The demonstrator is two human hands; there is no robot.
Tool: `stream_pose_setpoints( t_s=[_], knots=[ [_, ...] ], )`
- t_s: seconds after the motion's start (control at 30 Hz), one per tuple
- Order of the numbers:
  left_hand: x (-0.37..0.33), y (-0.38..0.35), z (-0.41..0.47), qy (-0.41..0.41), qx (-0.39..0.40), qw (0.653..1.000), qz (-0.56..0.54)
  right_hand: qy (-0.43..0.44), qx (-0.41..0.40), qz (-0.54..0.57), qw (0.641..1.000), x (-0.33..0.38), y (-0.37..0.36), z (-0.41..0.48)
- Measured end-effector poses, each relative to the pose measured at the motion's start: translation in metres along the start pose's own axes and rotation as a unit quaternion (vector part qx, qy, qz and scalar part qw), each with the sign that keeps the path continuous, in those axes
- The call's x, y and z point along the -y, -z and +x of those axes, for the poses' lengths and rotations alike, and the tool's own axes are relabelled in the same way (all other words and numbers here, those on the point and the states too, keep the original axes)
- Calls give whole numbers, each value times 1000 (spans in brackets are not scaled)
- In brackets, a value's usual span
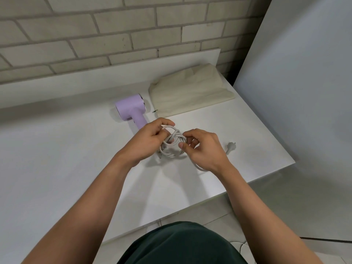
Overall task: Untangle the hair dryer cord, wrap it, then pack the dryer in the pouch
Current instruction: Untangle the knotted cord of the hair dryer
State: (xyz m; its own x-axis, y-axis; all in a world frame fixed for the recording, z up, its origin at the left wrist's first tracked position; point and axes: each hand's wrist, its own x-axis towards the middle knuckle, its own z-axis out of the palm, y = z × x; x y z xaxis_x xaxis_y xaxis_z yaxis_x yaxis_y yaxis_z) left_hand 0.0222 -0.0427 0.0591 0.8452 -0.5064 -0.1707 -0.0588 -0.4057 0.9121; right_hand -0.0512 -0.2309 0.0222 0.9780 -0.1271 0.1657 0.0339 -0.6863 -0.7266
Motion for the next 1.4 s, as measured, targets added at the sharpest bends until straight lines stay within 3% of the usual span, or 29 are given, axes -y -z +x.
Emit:
stream_pose_setpoints(
  t_s=[0.17,0.33,0.5,0.6,0.7,0.87,1.0,1.13,1.2,1.3,1.4],
  knots=[
    [2,1,6,-52,-25,993,105,-17,-17,-23,999,3,-4,1],
    [2,6,14,-137,-7,958,254,-19,-7,-15,1000,1,-1,-2],
    [4,4,19,-171,-13,926,336,-30,9,37,999,1,-2,-4],
    [5,3,15,-201,-61,921,329,-25,36,74,996,-2,3,-3],
    [7,-1,11,-180,-127,927,304,15,71,63,995,-8,6,-1],
    [11,-10,8,-80,-201,935,282,-10,-11,94,995,2,2,4],
    [16,-6,9,-62,-169,928,325,-20,23,49,998,4,-1,8],
    [17,9,9,-215,-79,906,356,-30,45,40,998,6,-1,10],
    [16,13,11,-249,-55,887,384,-31,50,47,997,7,-1,11],
    [16,17,15,-255,-80,872,409,-32,49,72,996,8,-1,9],
    [14,12,12,-228,-113,891,377,-34,44,114,992,7,-1,7]
  ],
)
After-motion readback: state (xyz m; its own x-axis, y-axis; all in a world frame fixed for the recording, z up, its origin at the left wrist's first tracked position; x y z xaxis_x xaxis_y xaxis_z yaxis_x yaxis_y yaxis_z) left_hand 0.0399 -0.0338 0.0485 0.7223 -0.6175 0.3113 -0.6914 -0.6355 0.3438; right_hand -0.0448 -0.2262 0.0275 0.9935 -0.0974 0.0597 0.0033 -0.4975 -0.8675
